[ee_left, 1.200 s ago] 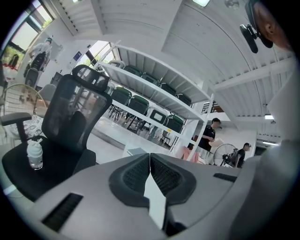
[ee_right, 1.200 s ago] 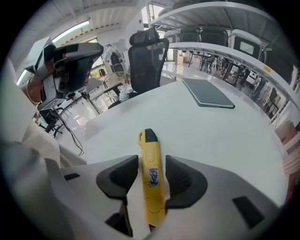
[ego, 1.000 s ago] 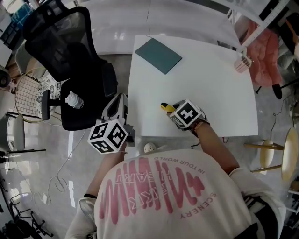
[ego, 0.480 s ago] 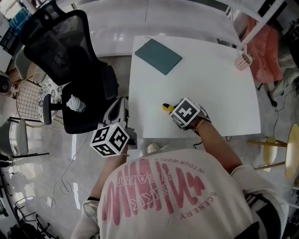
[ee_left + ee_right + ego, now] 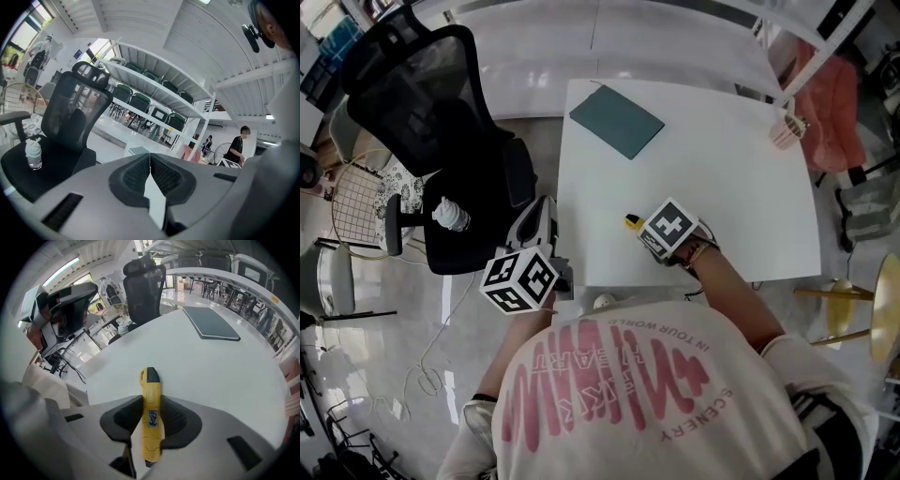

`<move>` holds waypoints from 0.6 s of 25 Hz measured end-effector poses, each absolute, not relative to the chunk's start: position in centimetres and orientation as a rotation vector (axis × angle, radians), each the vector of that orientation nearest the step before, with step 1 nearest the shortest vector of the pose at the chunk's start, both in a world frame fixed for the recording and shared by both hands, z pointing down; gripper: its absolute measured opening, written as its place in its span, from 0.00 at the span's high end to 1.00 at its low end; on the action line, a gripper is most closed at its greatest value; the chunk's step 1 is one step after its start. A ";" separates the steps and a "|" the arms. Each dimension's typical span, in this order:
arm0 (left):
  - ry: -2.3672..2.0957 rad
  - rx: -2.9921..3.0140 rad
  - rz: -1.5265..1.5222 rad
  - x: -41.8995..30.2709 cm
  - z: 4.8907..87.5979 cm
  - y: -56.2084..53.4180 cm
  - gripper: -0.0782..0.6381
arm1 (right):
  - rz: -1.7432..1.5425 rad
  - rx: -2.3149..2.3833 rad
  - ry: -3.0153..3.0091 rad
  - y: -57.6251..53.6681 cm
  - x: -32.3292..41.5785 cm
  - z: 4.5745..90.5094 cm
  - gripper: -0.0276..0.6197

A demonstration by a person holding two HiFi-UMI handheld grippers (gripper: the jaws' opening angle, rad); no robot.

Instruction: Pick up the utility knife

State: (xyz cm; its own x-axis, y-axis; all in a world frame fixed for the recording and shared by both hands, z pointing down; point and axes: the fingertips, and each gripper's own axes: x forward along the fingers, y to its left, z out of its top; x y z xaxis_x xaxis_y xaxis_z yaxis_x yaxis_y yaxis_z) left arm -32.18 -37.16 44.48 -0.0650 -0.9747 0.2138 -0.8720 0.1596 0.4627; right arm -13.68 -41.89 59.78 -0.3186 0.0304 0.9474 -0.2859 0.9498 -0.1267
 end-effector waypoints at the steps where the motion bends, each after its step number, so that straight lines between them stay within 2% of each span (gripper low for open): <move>1: -1.971 1.754 -0.289 -32.1 44.4 -37.4 0.86 | 0.310 0.185 -1.862 -41.9 -13.7 59.8 0.76; 15: -1.930 1.797 -0.280 -31.0 44.3 -39.7 0.86 | 0.359 0.177 -1.867 -42.1 -13.5 59.9 0.76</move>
State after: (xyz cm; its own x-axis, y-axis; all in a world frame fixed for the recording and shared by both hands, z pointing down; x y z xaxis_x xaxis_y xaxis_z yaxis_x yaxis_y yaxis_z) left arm -31.01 -39.67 44.27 -0.0180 -0.9781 0.2075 -0.8787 0.1145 0.4634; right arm -13.50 -42.14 59.92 -0.3205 0.0568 0.9455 -0.2983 0.9414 -0.1576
